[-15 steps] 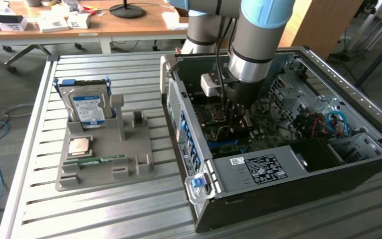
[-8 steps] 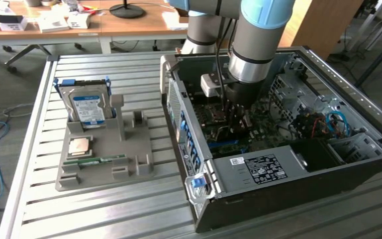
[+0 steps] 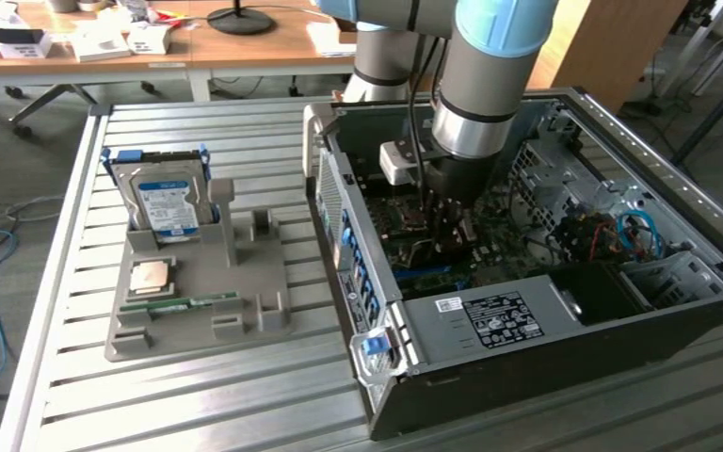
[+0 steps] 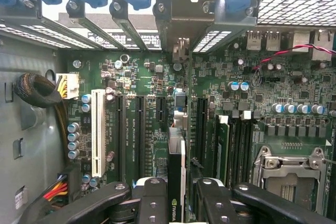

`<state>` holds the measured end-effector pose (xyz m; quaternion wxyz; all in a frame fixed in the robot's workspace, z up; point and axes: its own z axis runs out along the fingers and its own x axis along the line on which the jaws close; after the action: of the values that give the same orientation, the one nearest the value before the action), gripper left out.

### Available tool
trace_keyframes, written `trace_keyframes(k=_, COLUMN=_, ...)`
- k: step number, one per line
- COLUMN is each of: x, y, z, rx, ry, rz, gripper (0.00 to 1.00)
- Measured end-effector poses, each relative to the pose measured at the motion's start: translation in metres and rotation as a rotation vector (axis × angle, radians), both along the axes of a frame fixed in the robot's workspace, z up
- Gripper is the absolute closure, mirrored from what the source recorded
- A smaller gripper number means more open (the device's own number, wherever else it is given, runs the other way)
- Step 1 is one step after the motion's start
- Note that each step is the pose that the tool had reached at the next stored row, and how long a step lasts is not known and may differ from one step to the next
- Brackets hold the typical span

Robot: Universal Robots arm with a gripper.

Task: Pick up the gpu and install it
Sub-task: 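Insert the gpu into the slot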

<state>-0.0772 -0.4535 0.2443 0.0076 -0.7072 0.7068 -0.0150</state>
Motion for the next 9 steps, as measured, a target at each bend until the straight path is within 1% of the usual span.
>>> trace_keyframes(k=9, x=0.0000, y=0.0000, z=-0.0016, rx=-0.0004, ry=0.0002, rz=0.000, gripper=0.74)
